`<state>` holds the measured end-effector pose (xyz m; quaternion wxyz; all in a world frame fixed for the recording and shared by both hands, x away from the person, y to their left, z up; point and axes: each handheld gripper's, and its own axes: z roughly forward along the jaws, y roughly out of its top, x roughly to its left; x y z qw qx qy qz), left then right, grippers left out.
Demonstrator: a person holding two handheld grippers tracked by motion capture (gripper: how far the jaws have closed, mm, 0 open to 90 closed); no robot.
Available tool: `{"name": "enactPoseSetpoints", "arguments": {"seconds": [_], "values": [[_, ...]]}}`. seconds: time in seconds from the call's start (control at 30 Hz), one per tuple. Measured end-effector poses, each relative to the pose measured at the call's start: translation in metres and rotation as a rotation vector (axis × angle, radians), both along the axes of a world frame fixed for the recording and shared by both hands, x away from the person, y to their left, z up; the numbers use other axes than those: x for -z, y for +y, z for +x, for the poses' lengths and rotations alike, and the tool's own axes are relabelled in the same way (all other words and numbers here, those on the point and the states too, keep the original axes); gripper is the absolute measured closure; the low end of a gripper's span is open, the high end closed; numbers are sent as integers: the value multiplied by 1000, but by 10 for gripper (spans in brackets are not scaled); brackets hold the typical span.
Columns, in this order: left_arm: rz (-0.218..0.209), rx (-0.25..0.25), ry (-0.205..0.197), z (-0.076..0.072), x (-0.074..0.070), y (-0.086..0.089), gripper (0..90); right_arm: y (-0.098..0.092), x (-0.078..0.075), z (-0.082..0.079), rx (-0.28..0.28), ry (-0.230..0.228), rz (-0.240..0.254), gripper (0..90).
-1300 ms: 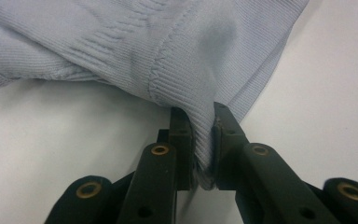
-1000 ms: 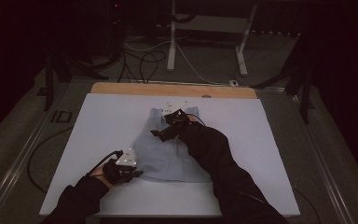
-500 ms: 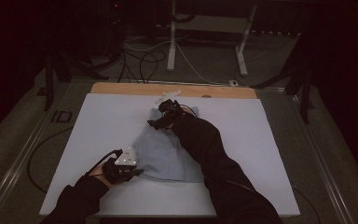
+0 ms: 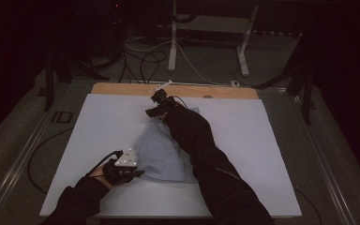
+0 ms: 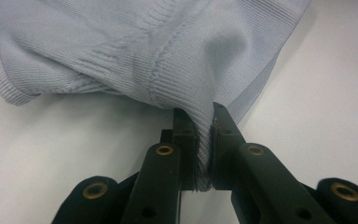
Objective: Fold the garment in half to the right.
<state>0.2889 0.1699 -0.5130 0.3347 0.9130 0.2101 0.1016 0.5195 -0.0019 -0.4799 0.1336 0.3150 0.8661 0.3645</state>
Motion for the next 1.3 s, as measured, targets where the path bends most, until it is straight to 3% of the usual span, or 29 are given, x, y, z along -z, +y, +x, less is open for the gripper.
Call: {"name": "enactPoseSetpoints", "arguments": {"seconds": [0.13,0.2,0.6,0.77,0.93,1.3], "values": [[-2,3,4,0,0,0,852,1,5,8,-121,-26,-39,434],[-6,1,4,0,0,1,852,1,7,12,-131,-31,-48,452],[-19,7,11,1,2,1,852,9,26,32,-38,12,-93,539],[-18,13,10,1,2,0,851,16,34,34,-32,17,-157,628],[-23,12,10,2,2,0,851,20,34,33,-15,6,-190,850],[-23,31,2,2,-2,-1,852,15,17,24,-93,-15,-154,871]]}}
